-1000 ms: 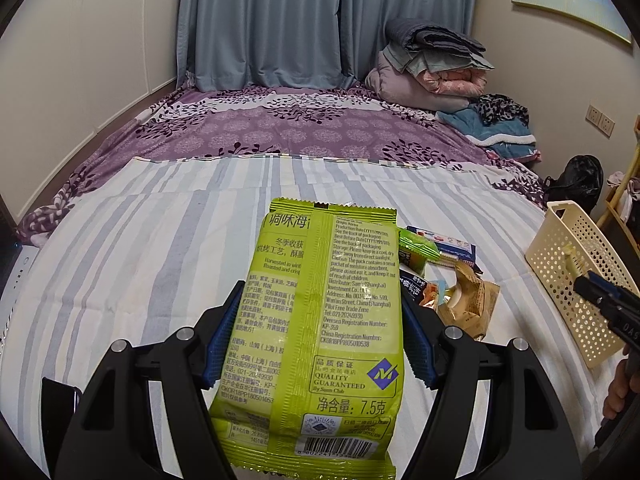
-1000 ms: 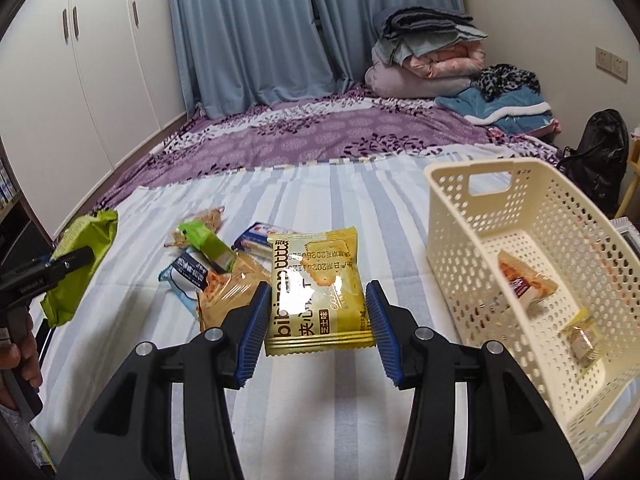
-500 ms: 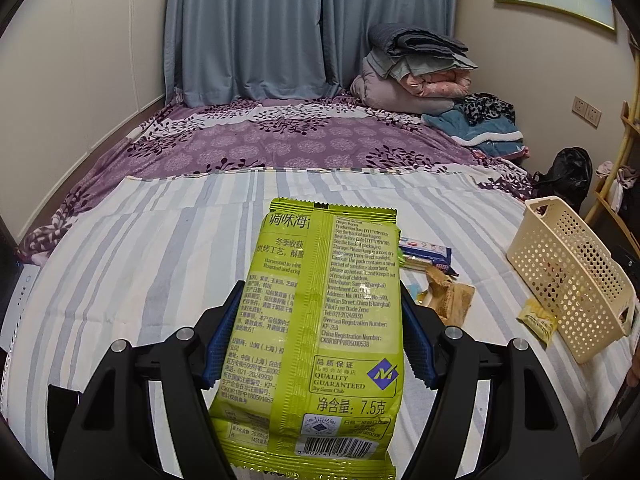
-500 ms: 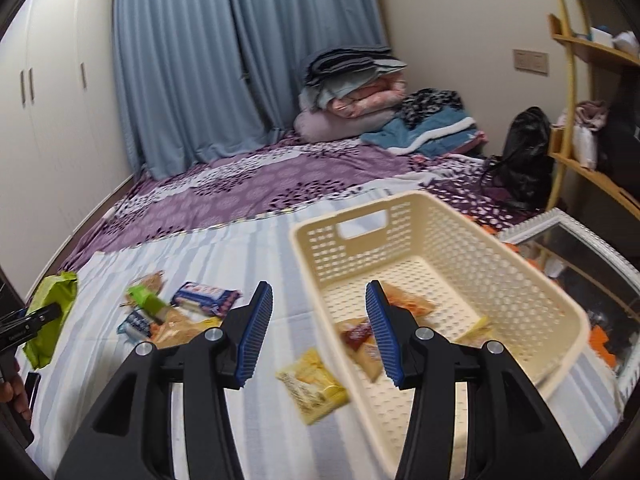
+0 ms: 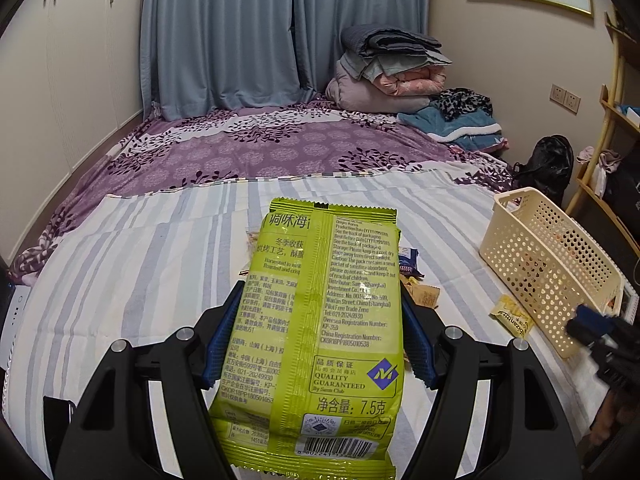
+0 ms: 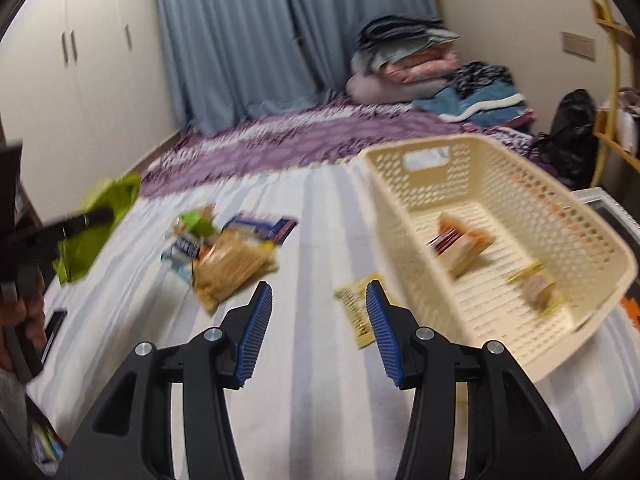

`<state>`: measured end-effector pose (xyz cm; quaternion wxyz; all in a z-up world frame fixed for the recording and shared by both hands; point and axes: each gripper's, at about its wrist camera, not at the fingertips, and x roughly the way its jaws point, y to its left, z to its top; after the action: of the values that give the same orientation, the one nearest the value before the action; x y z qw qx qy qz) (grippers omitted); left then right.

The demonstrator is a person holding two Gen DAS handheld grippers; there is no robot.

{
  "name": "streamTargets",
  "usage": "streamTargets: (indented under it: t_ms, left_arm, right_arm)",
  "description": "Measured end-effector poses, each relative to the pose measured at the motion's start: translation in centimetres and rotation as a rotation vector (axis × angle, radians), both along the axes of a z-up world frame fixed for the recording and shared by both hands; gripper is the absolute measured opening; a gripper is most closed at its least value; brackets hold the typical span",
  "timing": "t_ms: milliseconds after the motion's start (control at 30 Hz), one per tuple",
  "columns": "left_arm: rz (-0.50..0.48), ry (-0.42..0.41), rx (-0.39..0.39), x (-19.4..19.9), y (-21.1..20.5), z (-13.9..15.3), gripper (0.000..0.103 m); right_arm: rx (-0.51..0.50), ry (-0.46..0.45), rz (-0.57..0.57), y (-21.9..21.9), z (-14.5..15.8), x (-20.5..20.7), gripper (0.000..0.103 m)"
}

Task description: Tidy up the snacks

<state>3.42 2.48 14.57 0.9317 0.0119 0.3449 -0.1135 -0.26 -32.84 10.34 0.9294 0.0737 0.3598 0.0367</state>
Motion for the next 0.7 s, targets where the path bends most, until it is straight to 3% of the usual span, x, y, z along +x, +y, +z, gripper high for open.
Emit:
streamTargets:
  t_ms: [233,400,533,700]
  left_arm:
    - [0.024,0.018,-0.014,0.3,1.0,-0.7,0.072]
    - [0.029,0.032,-0.021,0.8,1.6,-1.3,0.072]
    - [0.023,0.041,-0.027,1.3,1.5,-1.7,0.072]
    - [0.013,0.042,-0.028,1.5,1.2,-2.0,0.072]
  right_arm:
    - [-0.043,0.059,-0.032,-0.4,-3.2,3.4,0.057]
    - [-0.061,0.073,-0.063,-2.3,-3.8,4.6,0.059]
    - [-0.093,0.107,-0.066,-3.7,-4.9,6.3,0.072]
    - [-0.117,0.132,-0.048,-4.0,-5.4,7.5,0.073]
